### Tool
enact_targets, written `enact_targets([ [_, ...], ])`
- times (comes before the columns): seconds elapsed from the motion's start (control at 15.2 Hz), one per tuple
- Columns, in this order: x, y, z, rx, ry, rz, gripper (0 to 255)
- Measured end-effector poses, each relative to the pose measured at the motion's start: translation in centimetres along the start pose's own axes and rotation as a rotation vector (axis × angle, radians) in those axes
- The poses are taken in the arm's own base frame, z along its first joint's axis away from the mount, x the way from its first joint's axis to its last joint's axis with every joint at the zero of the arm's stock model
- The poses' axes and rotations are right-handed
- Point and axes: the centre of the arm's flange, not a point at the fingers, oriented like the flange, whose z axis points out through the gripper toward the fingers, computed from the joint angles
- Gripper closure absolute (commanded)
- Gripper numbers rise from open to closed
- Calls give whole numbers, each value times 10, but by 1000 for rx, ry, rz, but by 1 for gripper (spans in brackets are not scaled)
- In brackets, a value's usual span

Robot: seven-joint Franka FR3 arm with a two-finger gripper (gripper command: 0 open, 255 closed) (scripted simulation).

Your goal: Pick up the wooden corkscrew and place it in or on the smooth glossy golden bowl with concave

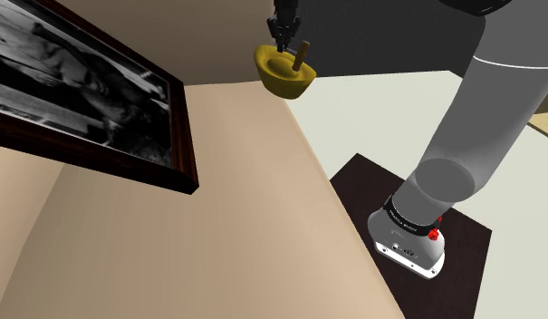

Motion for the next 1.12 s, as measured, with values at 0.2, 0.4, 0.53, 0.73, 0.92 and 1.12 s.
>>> enact_targets([
  [0.2,0,0,1,0,0,0,255],
  [0.4,1,0,1,0,0,0,0],
  [0.53,1,0,1,0,0,0,0],
  [0.73,1,0,1,0,0,0,0],
  [0.92,0,-1,-15,0,1,0,0],
  [1.12,3,-1,-43,0,1,0,0],
])
